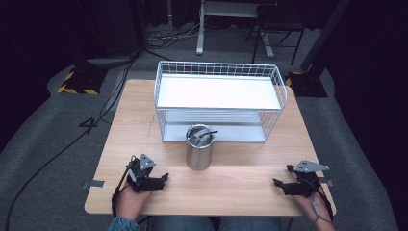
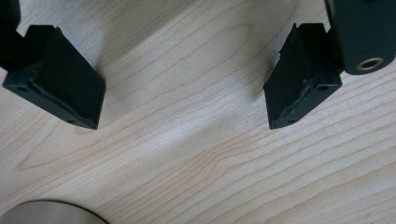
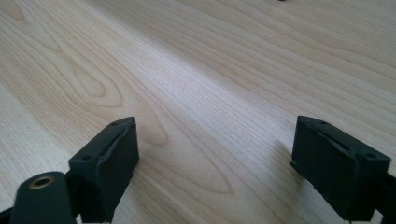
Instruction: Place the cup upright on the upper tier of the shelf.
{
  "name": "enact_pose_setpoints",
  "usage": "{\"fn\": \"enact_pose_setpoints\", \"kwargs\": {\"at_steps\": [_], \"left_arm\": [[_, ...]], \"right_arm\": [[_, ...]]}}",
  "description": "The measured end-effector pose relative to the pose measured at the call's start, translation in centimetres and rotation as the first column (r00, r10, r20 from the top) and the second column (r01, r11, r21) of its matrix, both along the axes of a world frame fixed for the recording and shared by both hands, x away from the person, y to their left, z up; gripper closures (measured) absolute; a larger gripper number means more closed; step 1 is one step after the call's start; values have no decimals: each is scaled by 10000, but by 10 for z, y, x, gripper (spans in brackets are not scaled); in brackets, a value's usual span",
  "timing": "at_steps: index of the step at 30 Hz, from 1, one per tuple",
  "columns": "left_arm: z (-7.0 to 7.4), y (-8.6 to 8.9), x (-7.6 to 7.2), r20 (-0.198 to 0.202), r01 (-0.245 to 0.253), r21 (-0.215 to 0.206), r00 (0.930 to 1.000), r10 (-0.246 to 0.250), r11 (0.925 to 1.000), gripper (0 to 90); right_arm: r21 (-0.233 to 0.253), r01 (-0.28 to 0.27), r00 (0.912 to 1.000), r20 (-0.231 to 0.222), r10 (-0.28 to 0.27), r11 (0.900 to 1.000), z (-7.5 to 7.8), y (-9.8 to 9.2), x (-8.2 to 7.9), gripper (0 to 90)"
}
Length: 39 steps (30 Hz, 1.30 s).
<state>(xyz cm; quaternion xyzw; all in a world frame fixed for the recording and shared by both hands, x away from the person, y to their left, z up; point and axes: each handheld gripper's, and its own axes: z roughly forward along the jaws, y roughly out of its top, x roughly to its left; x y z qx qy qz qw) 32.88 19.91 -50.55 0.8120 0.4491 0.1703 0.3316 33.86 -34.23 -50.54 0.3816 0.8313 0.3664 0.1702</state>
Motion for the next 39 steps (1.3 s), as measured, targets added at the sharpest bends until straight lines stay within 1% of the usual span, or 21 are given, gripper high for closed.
{"fn": "enact_pose_setpoints", "kwargs": {"at_steps": [15, 17, 18, 22, 23, 25, 26, 28, 29, 31, 32, 34, 35, 36, 39], "left_arm": [[1, -1, 0, -51, 12, 76, 10000, -12, 10000, 137], [1, -2, 0, -148, 16, 22, 9999, -15, 10000, 148], [1, -3, 0, -134, -30, 12, 9999, 30, 10000, 148], [3, -5, 0, -263, -25, 82, 9996, 28, 10000, 148], [3, -6, 0, -312, 44, 103, 9995, -41, 9999, 147], [4, -8, 0, -359, 178, 16, 9992, -177, 9998, 146], [6, -10, 0, -499, 325, -158, 9982, -332, 9993, 147], [10, -12, 0, -332, 457, -236, 9984, -465, 9987, 146], [10, -12, 0, -332, 457, -236, 9984, -465, 9987, 145], [16, -13, -2, 48, 404, -438, 9992, -402, 9982, 146], [22, -12, -4, 299, 390, -745, 9989, -368, 9965, 146], [27, -11, -6, 578, 415, -952, 9977, -361, 9946, 148], [29, -11, -7, 651, 381, -1112, 9974, -310, 9931, 150], [29, -11, -7, 651, 381, -1112, 9974, -310, 9931, 151], [37, -11, -9, 1032, 587, -1302, 9936, -454, 9897, 154]], "right_arm": [[-8, -45, 10000, -2, 45, 10000, 0, 0, 0, 163], [-13, -49, 10000, 5, 49, 10000, 0, 0, 0, 163], [-10, -49, 10000, 6, 49, 10000, 0, 0, 0, 163], [-3, -39, 10000, 13, 39, 10000, 0, 0, 0, 163], [-1, -39, 10000, 13, 39, 10000, 0, 0, 0, 163], [5, -38, 10000, 12, 38, 10000, 0, 0, 0, 163], [8, -39, 10000, 13, 39, 10000, 0, 0, 0, 164], [17, -33, 10000, 15, 33, 10000, 0, 0, 0, 166], [17, -33, 10000, 15, 33, 10000, 0, 0, 0, 166], [22, -22, 10000, 17, 22, 10000, 0, 0, 0, 168], [22, -21, 10000, 23, 21, 10000, 0, 0, 0, 169], [22, -13, 10000, 19, 13, 10000, 0, 0, -1, 170], [18, -7, 10000, 22, 7, 10000, 0, 0, -1, 170], [18, -7, 10000, 22, 7, 10000, 0, 0, -1, 170], [25, -23, 10000, 20, 23, 10000, 0, 0, -1, 170]]}}
